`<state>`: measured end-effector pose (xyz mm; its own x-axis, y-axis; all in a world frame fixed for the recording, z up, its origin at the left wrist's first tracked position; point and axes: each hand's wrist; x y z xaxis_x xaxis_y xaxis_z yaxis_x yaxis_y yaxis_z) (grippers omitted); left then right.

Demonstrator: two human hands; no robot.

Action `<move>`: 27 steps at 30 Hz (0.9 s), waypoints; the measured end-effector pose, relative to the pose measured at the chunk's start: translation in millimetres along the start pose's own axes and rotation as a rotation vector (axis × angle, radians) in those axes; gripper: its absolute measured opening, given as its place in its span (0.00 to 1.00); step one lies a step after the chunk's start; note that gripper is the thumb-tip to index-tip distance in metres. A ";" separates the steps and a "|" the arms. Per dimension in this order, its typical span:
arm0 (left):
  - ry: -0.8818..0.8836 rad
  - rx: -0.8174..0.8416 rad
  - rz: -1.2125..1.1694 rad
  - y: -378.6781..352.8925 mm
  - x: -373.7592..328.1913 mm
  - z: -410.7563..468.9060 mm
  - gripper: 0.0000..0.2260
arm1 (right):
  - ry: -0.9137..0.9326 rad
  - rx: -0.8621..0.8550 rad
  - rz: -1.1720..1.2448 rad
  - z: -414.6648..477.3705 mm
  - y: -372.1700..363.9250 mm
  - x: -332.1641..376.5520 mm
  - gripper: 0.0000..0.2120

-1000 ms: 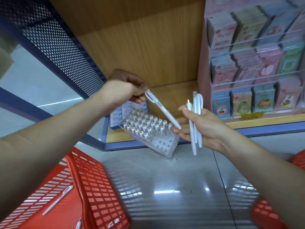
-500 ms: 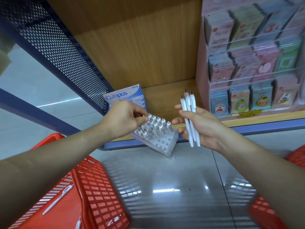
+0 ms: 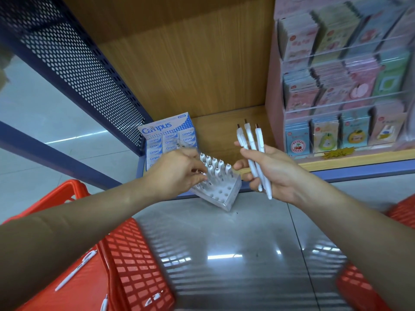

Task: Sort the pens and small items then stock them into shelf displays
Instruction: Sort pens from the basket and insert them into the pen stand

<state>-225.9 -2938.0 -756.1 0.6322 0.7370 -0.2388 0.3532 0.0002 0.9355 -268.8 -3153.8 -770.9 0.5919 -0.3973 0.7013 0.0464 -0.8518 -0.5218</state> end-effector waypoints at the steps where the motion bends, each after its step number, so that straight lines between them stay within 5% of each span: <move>1: 0.004 -0.009 -0.006 -0.5 0.8 1.6 0.07 | -0.004 -0.021 0.006 1.1 1.5 0.3 0.12; 17: 0.109 0.066 -0.042 -4.4 2.0 17.0 0.11 | 0.058 0.032 -0.060 2.2 5.0 -2.8 0.13; 22: 0.232 -0.222 -0.590 32.6 -10.8 17.7 0.07 | 0.041 0.141 -0.105 0.2 2.4 -1.9 0.09; 25: 0.239 -0.174 -0.967 49.9 -16.8 19.1 0.08 | 0.027 0.218 -0.182 -2.0 -1.0 -2.8 0.09; 27: 0.231 -0.136 -0.991 51.4 -21.9 18.2 0.04 | 0.019 0.249 -0.224 -2.6 -1.2 -3.3 0.08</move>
<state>-209.1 -2966.4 -707.5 -0.0545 0.4758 -0.8779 0.5545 0.7456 0.3697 -272.9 -3152.3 -771.3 0.5300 -0.2176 0.8196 0.3704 -0.8100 -0.4546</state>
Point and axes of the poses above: each hand's wrist, its own z-axis towards the middle knuckle, its own y-axis out of the back of the hand, x = y × z, and after that the axes turned 12 degrees about x, right-handed
